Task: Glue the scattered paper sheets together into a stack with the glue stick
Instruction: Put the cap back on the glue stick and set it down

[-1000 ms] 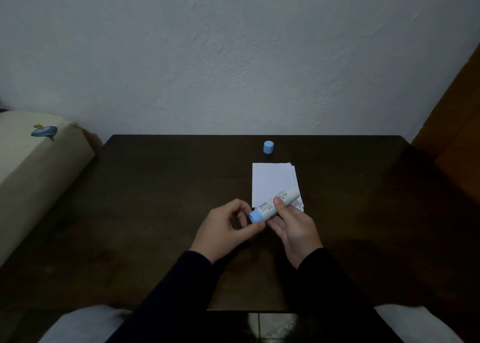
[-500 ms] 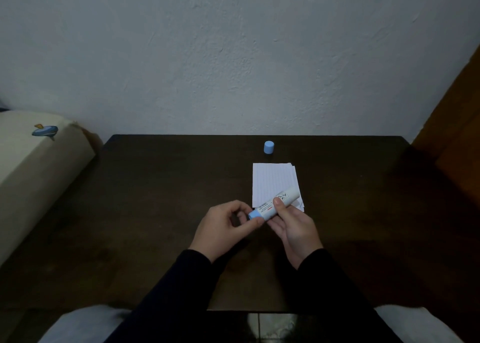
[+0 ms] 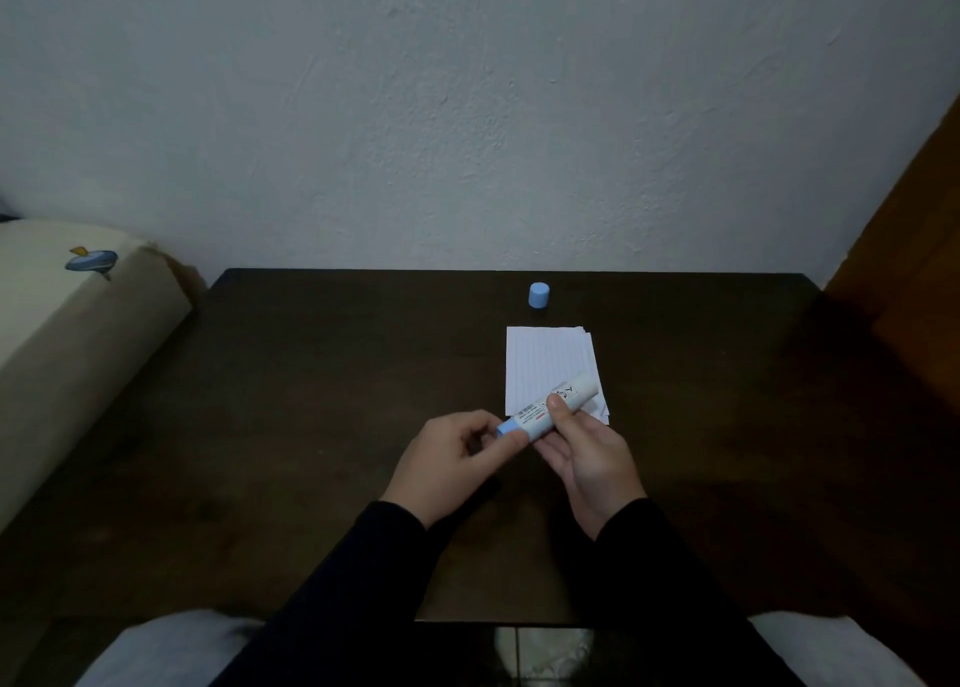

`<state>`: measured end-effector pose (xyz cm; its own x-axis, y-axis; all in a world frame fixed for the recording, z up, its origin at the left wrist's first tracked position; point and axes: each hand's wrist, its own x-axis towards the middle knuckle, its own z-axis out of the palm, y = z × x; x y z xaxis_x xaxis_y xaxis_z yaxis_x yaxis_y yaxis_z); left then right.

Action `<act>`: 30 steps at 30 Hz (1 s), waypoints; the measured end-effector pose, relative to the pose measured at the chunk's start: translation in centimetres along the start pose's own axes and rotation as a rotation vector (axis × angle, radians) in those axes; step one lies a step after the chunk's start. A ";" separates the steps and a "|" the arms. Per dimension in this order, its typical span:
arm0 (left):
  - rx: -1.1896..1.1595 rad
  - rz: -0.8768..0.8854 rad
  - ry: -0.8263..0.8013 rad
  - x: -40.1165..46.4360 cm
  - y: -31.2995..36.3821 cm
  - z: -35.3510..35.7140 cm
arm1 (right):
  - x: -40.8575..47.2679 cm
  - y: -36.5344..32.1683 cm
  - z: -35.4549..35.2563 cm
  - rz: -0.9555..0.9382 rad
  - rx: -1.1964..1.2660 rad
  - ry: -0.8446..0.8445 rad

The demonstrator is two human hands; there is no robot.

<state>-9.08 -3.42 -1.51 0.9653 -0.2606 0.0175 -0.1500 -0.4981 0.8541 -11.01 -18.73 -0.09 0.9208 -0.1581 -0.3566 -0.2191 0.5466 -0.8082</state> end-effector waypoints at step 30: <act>-0.015 -0.104 -0.065 -0.1 0.7 -0.1 | 0.2 0.5 -0.3 0.002 -0.066 -0.001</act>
<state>-9.30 -3.62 -0.85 0.9596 -0.2611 -0.1049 -0.0459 -0.5130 0.8572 -11.00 -18.75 -0.69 0.9207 -0.1567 -0.3575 -0.2412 0.4917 -0.8367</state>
